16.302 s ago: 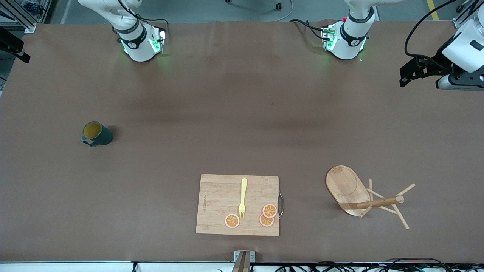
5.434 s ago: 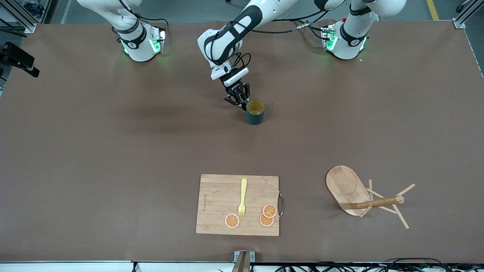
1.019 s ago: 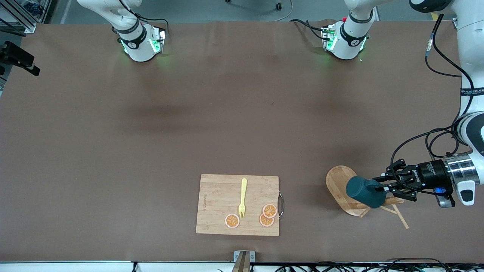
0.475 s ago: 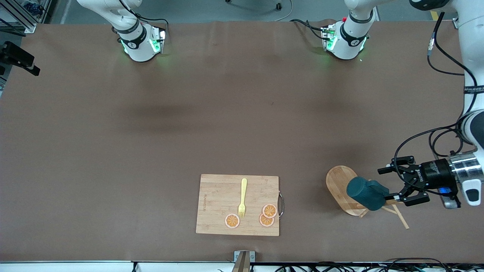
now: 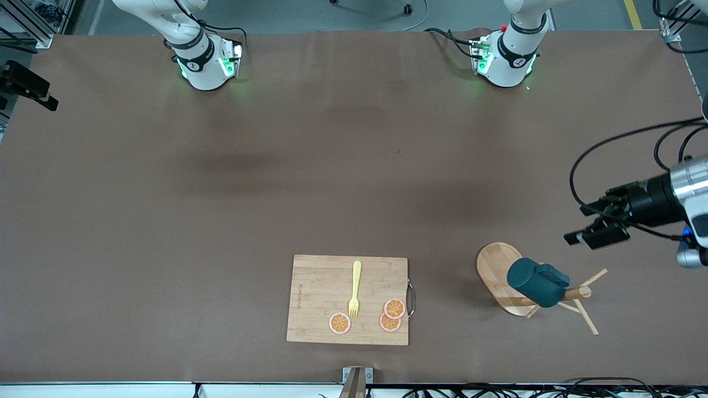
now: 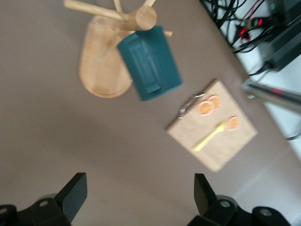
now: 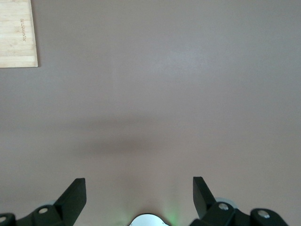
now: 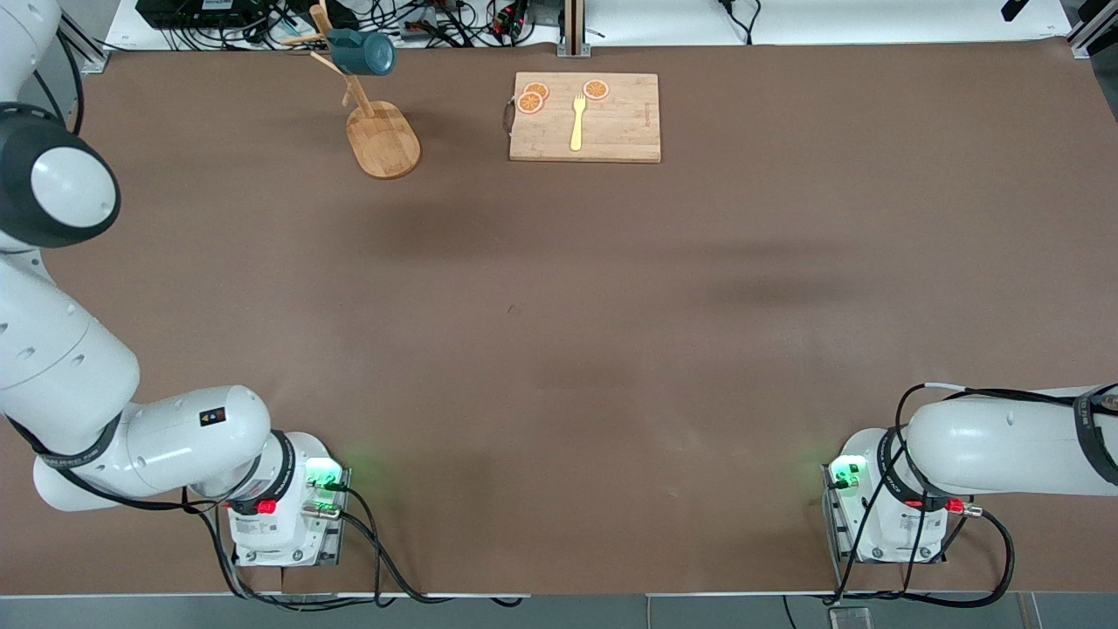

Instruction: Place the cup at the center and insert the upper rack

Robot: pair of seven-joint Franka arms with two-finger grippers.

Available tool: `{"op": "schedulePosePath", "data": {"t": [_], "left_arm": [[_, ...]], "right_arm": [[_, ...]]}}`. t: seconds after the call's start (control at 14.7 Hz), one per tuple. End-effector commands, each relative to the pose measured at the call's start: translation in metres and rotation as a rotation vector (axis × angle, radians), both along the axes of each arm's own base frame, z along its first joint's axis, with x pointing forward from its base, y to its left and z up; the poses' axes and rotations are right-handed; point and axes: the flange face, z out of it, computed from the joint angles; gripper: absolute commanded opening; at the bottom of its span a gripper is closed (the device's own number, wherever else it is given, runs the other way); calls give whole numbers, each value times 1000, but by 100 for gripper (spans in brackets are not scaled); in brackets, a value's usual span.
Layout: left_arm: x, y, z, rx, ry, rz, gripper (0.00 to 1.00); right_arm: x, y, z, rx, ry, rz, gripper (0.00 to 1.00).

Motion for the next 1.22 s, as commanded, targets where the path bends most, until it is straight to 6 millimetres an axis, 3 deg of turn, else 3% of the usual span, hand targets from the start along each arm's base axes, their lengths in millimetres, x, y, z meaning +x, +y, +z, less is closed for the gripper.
{"op": "schedulePosePath", "data": {"t": [0.0, 0.07, 0.27, 0.61, 0.88, 1.15], "left_arm": [[-31, -10, 22, 144, -32, -159, 100], [-41, -25, 31, 188, -56, -223, 100], [-77, -28, 48, 296, -91, -367, 100], [-121, 1, 56, 319, -60, -492, 100], [-157, -2, 53, 332, -75, -570, 100], [-163, 1, 63, 331, -110, -698, 100]], "right_arm": [[-7, -1, 3, 16, -9, -2, 100], [-7, -1, 3, 16, -9, -2, 100], [-7, -1, 3, 16, -9, -2, 100], [-8, -1, 3, 16, -4, -2, 100], [-7, -1, 3, 16, -9, -2, 100], [-8, -1, 3, 16, -7, -2, 100]]}}
